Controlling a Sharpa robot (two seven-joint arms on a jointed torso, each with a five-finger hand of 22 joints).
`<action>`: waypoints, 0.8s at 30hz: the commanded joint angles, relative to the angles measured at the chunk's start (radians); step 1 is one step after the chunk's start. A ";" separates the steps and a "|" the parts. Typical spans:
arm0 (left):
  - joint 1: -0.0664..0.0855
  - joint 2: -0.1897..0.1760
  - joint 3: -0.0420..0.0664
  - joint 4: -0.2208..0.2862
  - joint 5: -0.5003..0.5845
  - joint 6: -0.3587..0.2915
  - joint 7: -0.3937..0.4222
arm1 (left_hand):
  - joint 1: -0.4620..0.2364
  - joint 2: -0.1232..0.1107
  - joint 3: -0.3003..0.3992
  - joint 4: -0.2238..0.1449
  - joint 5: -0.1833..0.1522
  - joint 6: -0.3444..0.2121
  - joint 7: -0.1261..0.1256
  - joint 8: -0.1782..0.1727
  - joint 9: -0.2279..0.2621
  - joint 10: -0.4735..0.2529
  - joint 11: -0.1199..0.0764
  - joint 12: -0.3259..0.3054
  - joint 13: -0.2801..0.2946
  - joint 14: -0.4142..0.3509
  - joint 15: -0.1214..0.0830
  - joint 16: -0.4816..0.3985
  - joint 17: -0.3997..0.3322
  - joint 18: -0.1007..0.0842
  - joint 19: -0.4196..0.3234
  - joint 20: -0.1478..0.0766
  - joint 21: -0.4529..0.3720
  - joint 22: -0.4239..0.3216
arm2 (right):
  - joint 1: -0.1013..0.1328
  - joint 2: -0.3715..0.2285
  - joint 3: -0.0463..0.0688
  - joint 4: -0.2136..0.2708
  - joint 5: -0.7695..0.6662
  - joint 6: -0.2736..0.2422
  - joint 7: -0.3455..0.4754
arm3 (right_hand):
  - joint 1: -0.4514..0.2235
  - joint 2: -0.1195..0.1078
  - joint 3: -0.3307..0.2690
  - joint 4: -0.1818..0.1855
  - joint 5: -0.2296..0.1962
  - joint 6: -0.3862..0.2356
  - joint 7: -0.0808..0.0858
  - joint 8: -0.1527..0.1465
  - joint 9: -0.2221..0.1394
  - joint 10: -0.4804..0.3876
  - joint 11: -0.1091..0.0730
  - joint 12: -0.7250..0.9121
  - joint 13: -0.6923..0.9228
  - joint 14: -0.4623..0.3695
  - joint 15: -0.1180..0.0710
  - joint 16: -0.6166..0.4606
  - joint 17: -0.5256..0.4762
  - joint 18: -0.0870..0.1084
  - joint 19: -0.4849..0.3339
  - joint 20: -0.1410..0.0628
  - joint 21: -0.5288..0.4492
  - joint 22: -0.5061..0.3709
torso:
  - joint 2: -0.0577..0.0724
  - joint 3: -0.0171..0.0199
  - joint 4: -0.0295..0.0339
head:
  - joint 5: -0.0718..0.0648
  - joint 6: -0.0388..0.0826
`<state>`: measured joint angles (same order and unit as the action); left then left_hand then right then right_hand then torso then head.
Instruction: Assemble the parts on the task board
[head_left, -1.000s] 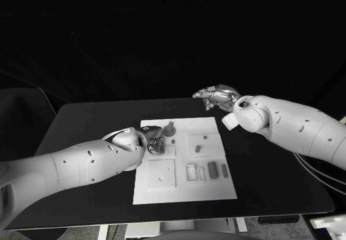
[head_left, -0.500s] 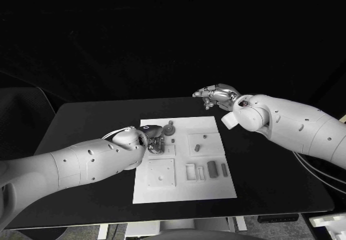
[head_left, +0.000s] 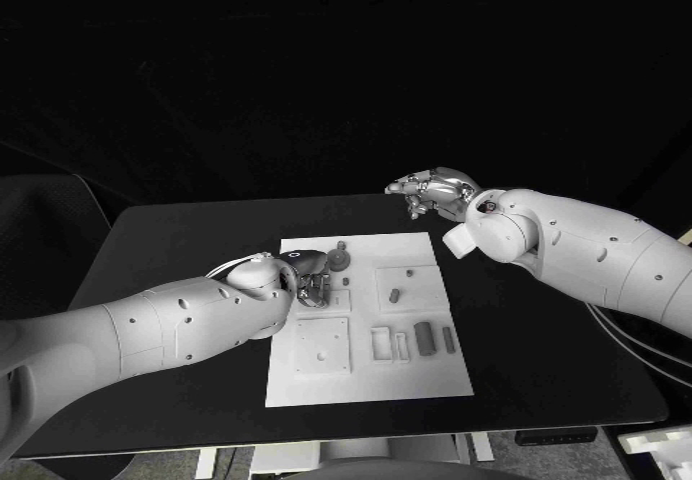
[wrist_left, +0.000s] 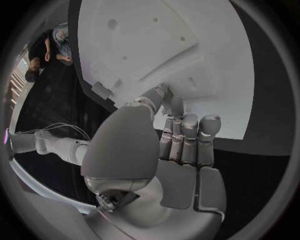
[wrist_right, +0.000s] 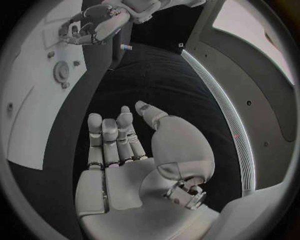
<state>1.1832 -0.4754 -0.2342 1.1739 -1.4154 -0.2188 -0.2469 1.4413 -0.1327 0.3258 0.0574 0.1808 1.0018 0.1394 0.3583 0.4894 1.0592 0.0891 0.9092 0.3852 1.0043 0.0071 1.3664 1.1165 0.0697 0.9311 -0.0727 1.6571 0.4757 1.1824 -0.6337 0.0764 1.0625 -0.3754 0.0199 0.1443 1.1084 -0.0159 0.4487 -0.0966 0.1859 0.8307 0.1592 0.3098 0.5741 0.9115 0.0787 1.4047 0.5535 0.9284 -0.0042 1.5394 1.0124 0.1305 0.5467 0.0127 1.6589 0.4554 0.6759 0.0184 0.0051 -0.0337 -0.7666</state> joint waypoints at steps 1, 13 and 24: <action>-0.005 0.005 -0.002 -0.005 -0.006 0.019 0.001 | -0.003 0.011 0.004 0.001 0.004 0.014 0.008 0.007 -0.001 0.008 -0.001 -0.004 -0.001 0.007 -0.003 0.003 0.002 0.109 0.000 -0.006 0.053 0.001 | 0.000 0.001 0.001 0.002 -0.002 0.015 0.006 | 0.001 -0.007 0.000 -0.006 -0.003 -0.003 0.005 0.006 0.000 -0.006 -0.001 0.005 0.001 0.000 -0.004 0.004 0.001 0.002 -0.004 0.000 0.102 -0.001 | 0.000 0.0000 -0.0003 | 0.000 -0.001; -0.007 0.007 -0.002 -0.005 -0.005 0.020 -0.001 | -0.004 0.012 0.004 0.001 0.004 0.014 0.008 0.007 -0.001 0.009 -0.001 -0.005 -0.001 0.007 -0.003 0.004 0.002 0.109 0.000 -0.006 0.053 0.001 | 0.000 0.001 0.001 0.002 -0.002 0.016 0.005 | 0.001 -0.007 0.001 -0.006 -0.003 -0.003 0.005 0.006 0.000 -0.006 -0.001 0.006 0.001 0.000 -0.004 0.005 0.001 0.002 -0.004 0.000 0.102 -0.001 | 0.000 -0.0003 0.0004 | -0.001 -0.003; -0.007 -0.001 -0.002 -0.002 -0.005 0.015 -0.004 | -0.004 0.013 0.005 0.001 0.004 0.015 0.008 0.007 -0.001 0.010 -0.001 -0.005 -0.001 0.007 -0.003 0.004 0.001 0.109 0.001 -0.006 0.053 0.001 | 0.000 0.001 0.001 0.000 -0.002 0.018 0.004 | 0.001 -0.007 0.001 -0.006 -0.003 -0.003 0.005 0.006 0.000 -0.006 -0.001 0.006 0.001 0.000 -0.004 0.005 0.001 0.002 -0.004 0.000 0.102 -0.001 | 0.000 -0.0010 0.0007 | 0.001 -0.002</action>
<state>1.1816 -0.4748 -0.2329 1.1715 -1.4162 -0.2194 -0.2457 1.4373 -0.1271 0.3247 0.0568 0.1810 1.0024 0.1388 0.3597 0.4868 1.0626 0.0873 0.9092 0.3853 1.0079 0.0035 1.3663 1.1165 0.0698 0.9294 -0.0709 1.6571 0.4757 1.1824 -0.6336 0.0764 1.0620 -0.3755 0.0211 0.1432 1.1084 -0.0159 0.4487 -0.0966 0.1859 0.8310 0.1589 0.3098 0.5741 0.9116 0.0787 1.4047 0.5533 0.9284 -0.0042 1.5394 1.0121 0.1305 0.5467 0.0127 1.6589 0.4555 0.6759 0.0177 0.0058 -0.0334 -0.7695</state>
